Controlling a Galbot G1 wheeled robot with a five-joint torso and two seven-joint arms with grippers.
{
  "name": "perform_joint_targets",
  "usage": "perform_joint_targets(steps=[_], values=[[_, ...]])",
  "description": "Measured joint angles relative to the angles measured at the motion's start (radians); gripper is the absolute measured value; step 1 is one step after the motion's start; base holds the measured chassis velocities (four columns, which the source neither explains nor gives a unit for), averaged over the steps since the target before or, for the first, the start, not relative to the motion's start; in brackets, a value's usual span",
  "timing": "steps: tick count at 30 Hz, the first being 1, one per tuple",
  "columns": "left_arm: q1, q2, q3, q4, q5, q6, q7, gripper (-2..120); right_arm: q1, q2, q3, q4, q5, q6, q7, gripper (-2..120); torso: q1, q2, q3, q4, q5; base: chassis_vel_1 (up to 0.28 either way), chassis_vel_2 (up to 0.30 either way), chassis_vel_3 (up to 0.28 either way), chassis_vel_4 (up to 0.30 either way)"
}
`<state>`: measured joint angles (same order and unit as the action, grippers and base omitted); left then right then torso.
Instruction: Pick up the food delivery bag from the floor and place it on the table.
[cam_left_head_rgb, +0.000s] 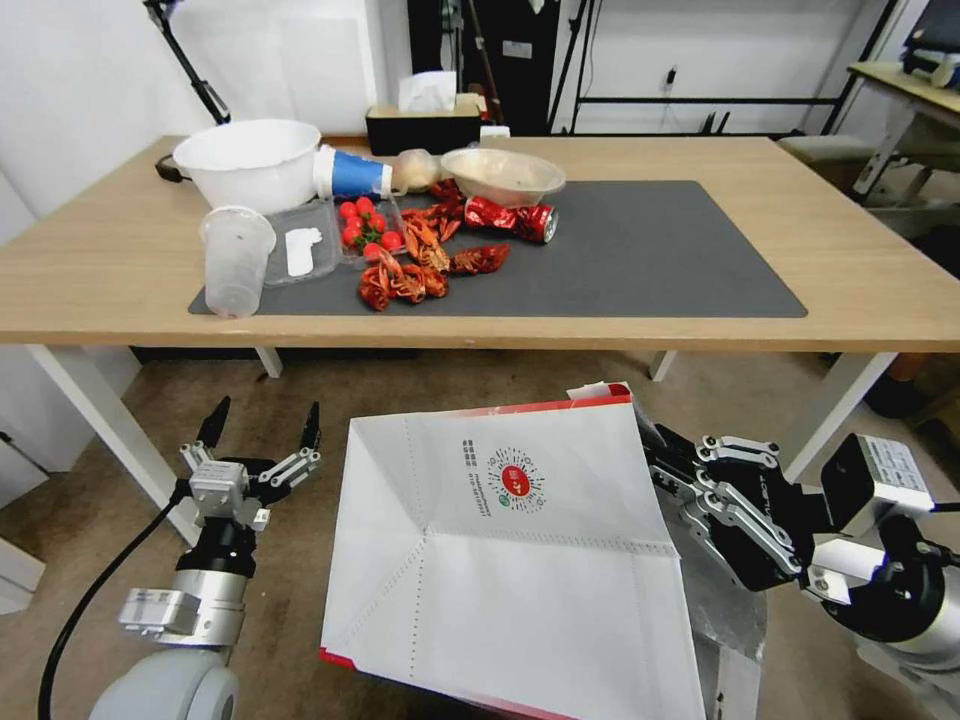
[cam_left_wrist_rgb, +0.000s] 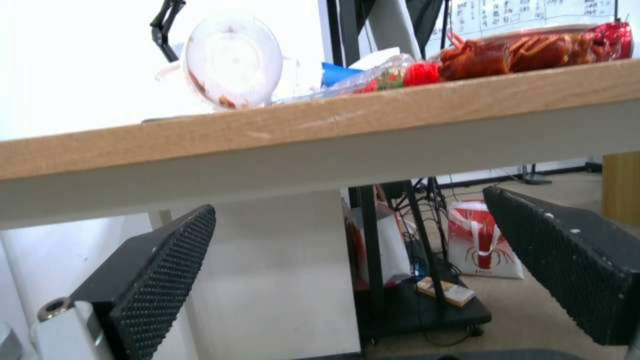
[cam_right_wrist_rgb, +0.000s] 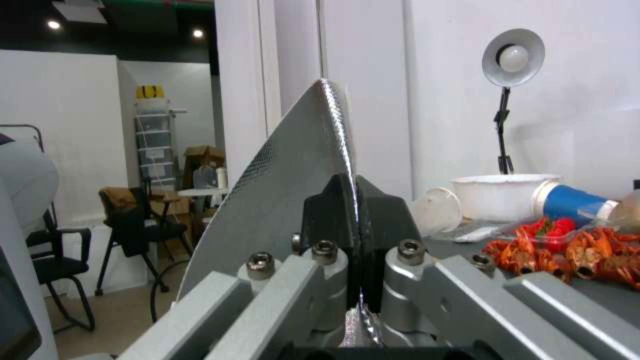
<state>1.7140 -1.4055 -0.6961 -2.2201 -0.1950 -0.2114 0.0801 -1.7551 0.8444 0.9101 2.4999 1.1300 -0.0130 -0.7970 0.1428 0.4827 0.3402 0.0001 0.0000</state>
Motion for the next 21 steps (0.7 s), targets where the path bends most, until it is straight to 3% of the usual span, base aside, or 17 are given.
perform_joint_targets(steps=[7,21], values=[[0.0,0.001,0.006,-0.012,0.001,0.003,0.001,100,0.007,0.0,-0.013,0.0,-0.008,0.0,0.001,0,0.018,0.048,0.031,0.0,0.0,0.0,0.0,0.0,0.0],[-0.002,0.004,0.005,-0.012,0.001,0.004,0.001,100,0.0,0.01,-0.012,0.0,-0.015,0.0,0.002,0,0.039,0.105,0.066,0.0,0.0,0.0,0.0,0.0,0.0]])
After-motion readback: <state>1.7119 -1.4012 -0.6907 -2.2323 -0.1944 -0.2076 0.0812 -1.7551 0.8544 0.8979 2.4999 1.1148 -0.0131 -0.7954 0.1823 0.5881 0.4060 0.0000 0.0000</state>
